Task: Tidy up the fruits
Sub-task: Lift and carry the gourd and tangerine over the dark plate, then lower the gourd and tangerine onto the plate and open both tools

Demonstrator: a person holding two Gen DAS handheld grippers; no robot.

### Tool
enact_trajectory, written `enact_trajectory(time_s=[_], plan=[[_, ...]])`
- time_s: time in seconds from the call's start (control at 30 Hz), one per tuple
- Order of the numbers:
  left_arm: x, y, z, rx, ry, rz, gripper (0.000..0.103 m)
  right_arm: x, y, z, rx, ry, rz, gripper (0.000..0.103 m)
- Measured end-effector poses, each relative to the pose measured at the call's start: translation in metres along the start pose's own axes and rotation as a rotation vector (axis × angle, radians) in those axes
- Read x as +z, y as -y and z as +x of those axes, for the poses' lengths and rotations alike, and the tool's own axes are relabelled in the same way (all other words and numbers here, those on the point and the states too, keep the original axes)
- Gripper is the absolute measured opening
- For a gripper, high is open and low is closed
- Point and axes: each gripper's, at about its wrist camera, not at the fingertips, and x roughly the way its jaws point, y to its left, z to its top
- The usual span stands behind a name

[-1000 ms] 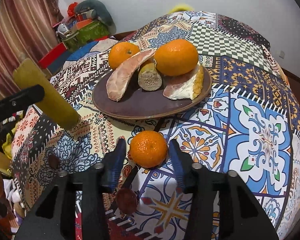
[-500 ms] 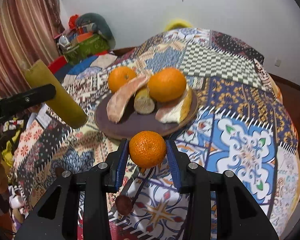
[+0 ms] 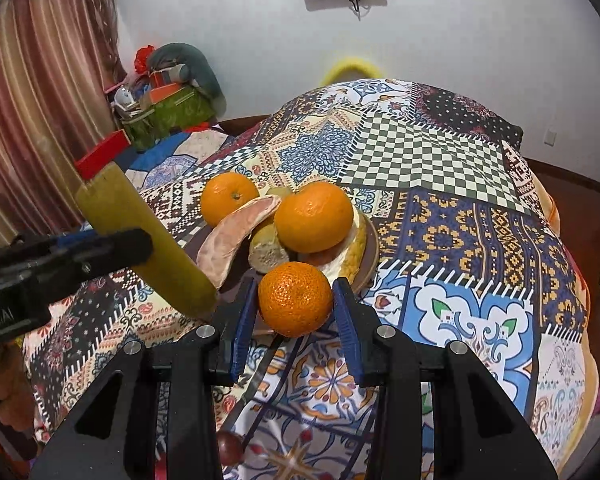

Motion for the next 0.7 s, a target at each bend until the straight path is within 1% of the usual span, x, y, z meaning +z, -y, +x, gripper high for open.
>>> enact_trajectory(time_s=[0.17, 0.4, 0.7], plan=[[-0.001, 0.003, 0.014, -0.014, -0.024, 0.009, 0.037, 0.002, 0.006, 0.007, 0.011, -0.003, 0.005, 0.035], [0.004, 0.002, 0.034, -0.007, -0.053, 0.016, 0.037, 0.003, 0.007, 0.02, 0.018, -0.023, -0.013, 0.035], [0.016, -0.001, 0.05, 0.001, -0.043, 0.009, 0.037, 0.005, 0.008, 0.032, 0.024, -0.043, -0.041, 0.035]])
